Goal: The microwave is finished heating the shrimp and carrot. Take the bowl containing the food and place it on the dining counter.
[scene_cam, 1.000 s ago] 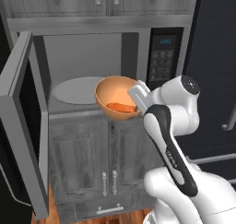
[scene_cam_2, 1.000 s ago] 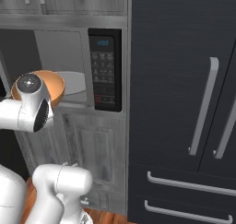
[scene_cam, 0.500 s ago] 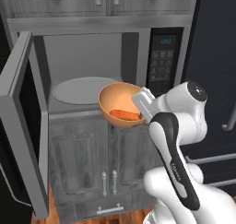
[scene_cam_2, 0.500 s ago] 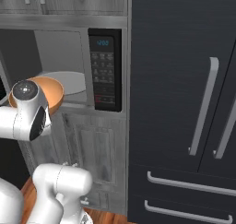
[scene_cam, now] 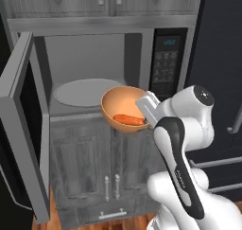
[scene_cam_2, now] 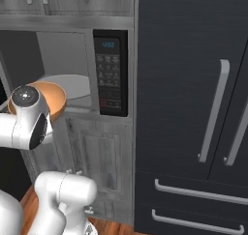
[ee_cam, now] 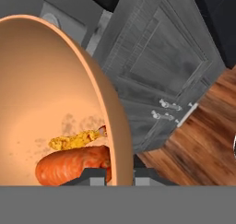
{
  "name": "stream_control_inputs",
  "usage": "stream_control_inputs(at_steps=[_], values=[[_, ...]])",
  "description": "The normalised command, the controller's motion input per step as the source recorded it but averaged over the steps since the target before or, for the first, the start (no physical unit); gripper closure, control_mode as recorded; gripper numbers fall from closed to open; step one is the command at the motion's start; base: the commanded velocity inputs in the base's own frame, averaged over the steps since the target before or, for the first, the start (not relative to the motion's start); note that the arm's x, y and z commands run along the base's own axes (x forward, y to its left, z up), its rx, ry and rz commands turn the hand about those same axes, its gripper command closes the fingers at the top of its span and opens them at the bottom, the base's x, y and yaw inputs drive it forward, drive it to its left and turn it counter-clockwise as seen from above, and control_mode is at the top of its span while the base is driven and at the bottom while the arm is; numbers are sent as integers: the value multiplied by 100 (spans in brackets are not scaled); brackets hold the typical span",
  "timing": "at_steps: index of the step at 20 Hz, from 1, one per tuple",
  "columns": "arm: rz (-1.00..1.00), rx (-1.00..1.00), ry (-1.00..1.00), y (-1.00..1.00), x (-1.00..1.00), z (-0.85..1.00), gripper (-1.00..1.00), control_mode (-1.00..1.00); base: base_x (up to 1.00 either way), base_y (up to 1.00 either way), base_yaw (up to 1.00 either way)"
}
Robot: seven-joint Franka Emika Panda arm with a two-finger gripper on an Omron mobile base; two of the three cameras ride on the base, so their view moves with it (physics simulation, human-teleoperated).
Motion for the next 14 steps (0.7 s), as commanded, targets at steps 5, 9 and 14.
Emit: stream_control_inputs(at_steps=[5,9,14], values=[[0,0,0,0,0,0,100,100,-77,-67,2],[0,0,0,0,0,0,100,100,-74,-88,12],[0,0,0,0,0,0,100,100,-52,-72,42]])
